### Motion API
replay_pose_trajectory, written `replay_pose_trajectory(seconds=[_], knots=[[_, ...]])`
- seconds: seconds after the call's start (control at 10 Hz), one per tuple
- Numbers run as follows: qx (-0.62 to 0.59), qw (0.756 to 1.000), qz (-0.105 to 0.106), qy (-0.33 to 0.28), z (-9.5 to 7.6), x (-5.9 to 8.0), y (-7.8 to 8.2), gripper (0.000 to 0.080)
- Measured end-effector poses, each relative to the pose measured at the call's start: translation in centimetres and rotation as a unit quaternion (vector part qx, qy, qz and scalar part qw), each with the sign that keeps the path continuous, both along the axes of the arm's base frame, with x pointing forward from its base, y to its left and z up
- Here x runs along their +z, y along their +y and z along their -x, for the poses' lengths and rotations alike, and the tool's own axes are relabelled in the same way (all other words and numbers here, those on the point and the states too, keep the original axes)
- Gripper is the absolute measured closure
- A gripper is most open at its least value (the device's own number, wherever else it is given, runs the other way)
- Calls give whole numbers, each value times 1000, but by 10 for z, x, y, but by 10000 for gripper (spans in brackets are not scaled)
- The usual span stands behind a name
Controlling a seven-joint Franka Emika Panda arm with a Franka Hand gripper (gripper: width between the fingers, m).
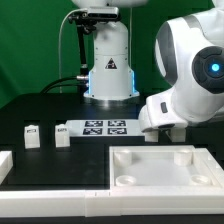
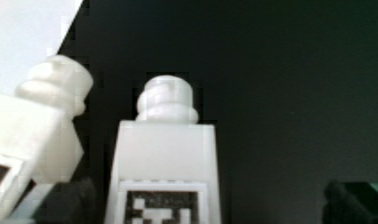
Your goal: Assemble one leg
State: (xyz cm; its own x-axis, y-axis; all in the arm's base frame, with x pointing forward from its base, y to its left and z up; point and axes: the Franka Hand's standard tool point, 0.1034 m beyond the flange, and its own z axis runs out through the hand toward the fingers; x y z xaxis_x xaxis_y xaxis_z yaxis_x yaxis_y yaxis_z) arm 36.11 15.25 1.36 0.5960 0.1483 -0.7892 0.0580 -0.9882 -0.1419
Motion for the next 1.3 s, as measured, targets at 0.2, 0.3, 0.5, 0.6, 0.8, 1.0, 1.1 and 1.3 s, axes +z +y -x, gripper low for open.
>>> replay_pose_trajectory(seconds=[0.2, 0.3, 0.5, 0.6, 0.8, 1.0, 1.1, 1.3], knots=[[0, 1000, 0, -1, -1, 1, 0, 392], [1, 1000, -2, -1, -2, 1, 0, 392], [1, 1000, -2, -1, -1, 1, 0, 515], [1, 1000, -2, -1, -1, 1, 0, 515], [1, 1000, -2, -1, -1, 1, 0, 515], [1, 1000, -2, -1, -1, 1, 0, 515], [2, 1000, -2, 4, -1, 4, -1, 512], [8, 1000, 1, 20, -4, 33, -5, 512]])
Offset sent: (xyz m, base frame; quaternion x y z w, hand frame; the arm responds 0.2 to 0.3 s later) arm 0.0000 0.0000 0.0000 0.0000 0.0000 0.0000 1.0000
